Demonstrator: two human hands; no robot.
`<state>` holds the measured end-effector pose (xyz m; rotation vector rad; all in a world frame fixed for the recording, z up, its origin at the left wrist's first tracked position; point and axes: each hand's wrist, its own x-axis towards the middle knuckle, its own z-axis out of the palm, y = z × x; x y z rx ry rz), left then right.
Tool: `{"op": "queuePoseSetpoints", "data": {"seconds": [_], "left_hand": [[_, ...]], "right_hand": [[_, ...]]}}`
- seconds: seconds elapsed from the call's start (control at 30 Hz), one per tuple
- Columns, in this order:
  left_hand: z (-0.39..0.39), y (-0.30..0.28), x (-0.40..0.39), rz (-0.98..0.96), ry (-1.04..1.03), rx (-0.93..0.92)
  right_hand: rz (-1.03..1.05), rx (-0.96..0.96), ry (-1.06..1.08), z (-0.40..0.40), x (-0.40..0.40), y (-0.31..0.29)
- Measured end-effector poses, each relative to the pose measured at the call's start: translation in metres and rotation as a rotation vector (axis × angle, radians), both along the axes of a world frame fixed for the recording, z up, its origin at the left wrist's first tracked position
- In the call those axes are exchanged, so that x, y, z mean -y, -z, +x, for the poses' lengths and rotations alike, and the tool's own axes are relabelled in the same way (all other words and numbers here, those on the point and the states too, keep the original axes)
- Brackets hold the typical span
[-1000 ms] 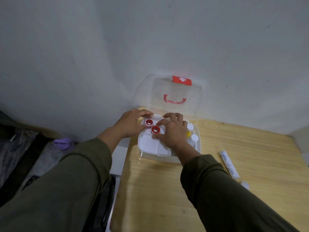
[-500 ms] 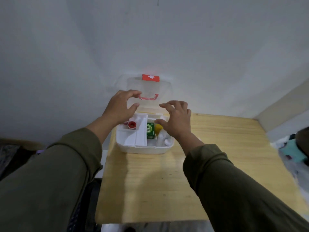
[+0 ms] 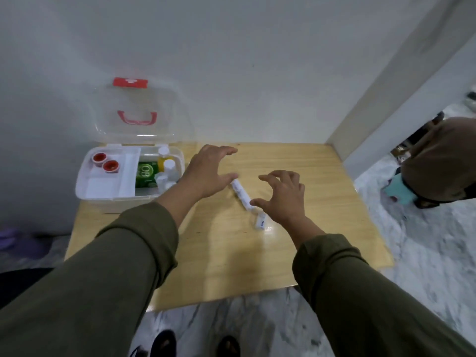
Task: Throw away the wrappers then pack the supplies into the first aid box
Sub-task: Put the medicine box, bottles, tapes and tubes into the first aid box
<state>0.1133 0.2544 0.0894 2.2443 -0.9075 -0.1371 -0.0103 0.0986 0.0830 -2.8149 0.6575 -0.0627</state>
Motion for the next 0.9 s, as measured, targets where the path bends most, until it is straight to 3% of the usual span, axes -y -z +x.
{"op": "queuePoseSetpoints", "data": {"seconds": [0.37,0.6,0.9], "left_hand": [[-0.033,0.079,0.051,0.347,-0.147,-0.289],[-0.036,0.092,0.066,0.347,-0.132,-0.318],[-0.039,0.095,0.077,0.415,-0.091,-0.211]], "right_hand": [[0.109,-0.153,-0.085,-0.031,0.038,0.060],[0.145,-0.150,-0.129,-0.032,0.049,0.075],[0.154,-0.130,-0.139,-0.038,0.061,0.087]]}}
